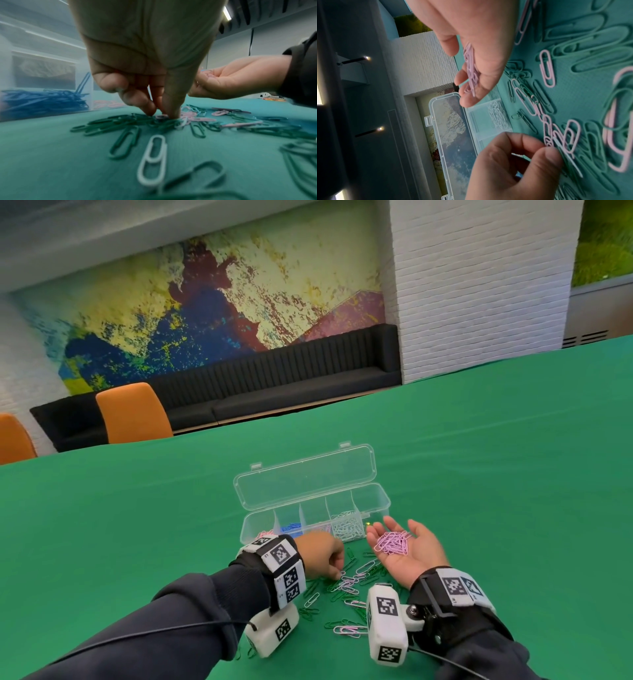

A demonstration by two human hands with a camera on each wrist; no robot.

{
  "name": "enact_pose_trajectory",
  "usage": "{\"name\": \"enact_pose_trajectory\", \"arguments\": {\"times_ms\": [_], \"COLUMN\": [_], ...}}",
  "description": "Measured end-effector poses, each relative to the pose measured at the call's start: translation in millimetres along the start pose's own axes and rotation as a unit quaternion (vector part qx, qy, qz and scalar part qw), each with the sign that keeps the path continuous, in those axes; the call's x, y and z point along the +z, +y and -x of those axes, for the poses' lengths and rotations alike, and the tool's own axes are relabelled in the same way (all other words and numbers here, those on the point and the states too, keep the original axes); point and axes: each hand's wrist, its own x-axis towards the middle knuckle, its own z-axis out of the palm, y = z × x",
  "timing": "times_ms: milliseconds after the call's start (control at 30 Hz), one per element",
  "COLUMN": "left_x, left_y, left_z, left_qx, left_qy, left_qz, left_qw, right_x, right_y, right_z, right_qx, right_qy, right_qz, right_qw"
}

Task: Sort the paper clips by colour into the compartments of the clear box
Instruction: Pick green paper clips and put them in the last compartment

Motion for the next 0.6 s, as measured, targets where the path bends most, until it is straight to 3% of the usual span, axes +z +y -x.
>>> {"name": "enact_pose_trajectory", "arguments": {"times_ms": [200,333,467,600], "left_x": [-0.3,-16.1,-28.1,-23.4], "left_y": [2.6,9.6,21.9,11.0], "left_z": [-1.0,0.9,2.2,8.9], "left_qx": [-0.012,0.011,0.022,-0.011], "left_qy": [0.000,0.080,0.214,0.247], "left_qz": [0.008,0.072,0.224,0.318], "left_qw": [1.000,0.994,0.951,0.915], "right_x": [-1.1,0.8,3.6,4.7], "right_y": [-1.0,0.6,2.4,3.0], "right_z": [0.1,1.3,2.9,3.3], "right_qx": [-0.003,-0.007,-0.003,0.003], "right_qy": [0.009,0.025,0.033,0.030], "right_qz": [0.001,0.019,0.029,0.036], "right_qw": [1.000,0.999,0.999,0.999]}}
